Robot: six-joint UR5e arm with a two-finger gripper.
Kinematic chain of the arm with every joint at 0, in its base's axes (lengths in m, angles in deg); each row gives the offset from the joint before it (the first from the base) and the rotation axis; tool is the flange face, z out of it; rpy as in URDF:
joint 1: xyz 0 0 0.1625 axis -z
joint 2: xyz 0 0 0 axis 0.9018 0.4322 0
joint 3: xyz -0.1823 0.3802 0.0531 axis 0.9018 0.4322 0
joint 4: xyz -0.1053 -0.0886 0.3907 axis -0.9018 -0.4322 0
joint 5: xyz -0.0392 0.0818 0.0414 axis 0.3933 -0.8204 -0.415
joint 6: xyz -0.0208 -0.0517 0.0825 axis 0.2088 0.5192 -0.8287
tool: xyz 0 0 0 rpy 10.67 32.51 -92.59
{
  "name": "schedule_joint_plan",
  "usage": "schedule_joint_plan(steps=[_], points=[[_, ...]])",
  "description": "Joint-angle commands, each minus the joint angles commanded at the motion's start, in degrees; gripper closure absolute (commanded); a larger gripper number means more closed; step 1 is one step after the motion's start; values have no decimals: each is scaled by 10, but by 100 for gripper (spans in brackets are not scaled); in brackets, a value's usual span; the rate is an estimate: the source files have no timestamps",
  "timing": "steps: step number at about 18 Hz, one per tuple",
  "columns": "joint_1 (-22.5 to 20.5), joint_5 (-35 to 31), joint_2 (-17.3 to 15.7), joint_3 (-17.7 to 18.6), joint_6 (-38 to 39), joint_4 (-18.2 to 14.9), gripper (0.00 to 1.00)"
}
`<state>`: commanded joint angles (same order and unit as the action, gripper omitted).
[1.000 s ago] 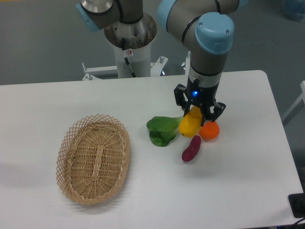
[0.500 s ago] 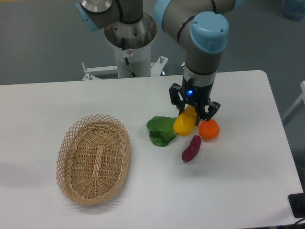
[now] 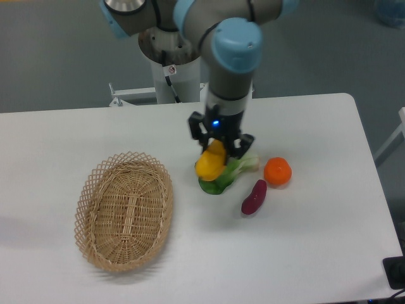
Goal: Place the mango in the basket
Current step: 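Carry the held mango over the wicker basket and lower it inside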
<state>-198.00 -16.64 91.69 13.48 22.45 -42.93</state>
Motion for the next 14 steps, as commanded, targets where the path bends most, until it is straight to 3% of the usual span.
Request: schedule_joint_plan(steps=[4, 7, 14], points=[[59, 0, 33, 11, 118, 85, 58], [94, -2, 73, 10, 149, 149, 56], [138, -2, 127, -10, 184, 153, 54]])
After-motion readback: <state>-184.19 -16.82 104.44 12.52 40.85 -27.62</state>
